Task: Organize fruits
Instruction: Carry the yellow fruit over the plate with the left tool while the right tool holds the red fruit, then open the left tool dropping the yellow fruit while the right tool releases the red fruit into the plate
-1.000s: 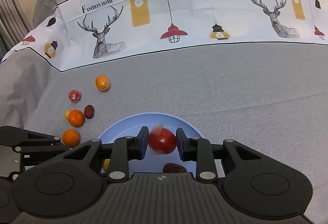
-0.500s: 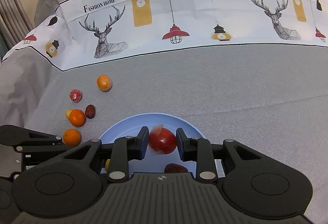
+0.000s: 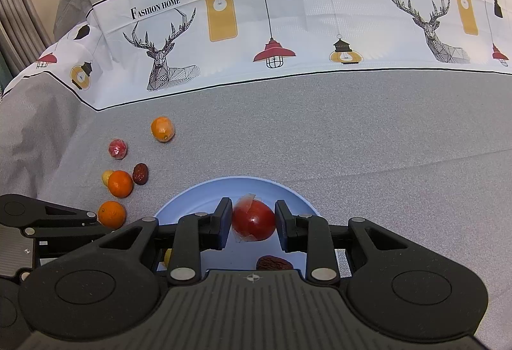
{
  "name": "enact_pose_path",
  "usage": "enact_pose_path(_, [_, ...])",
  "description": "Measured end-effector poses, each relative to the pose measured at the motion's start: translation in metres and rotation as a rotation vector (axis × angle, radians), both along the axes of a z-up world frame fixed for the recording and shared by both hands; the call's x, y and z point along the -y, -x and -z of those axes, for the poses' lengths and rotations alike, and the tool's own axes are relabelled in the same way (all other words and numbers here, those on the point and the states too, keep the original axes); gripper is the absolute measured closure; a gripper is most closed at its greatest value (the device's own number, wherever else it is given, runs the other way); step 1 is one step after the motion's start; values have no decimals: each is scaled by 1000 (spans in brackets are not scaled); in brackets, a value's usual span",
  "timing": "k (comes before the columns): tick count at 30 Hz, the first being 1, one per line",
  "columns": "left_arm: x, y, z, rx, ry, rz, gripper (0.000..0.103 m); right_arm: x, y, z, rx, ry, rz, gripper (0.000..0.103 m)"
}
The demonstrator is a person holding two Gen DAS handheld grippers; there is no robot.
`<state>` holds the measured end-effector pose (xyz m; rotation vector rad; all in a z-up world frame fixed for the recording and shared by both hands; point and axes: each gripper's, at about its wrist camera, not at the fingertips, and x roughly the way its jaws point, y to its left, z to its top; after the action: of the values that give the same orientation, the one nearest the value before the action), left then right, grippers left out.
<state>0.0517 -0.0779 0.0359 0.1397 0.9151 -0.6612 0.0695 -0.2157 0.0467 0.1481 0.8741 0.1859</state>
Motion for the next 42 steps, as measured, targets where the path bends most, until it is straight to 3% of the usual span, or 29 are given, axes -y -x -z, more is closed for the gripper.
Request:
enact_pose_path(30, [1, 2, -1, -5, 5, 5, 77, 0, -1, 1, -4, -4, -2, 72])
enact_pose_path(33, [0, 1, -1, -12, 9, 2, 72, 1, -1, 1, -8, -2, 3, 71])
enact_pose_path(37, [-2, -1, -1, -14, 12, -7, 68, 3, -2, 0, -3, 1, 12, 59])
enact_pose_path(42, [-3, -2, -2, -9, 8, -16, 65, 5, -2, 0, 1, 5, 21, 58])
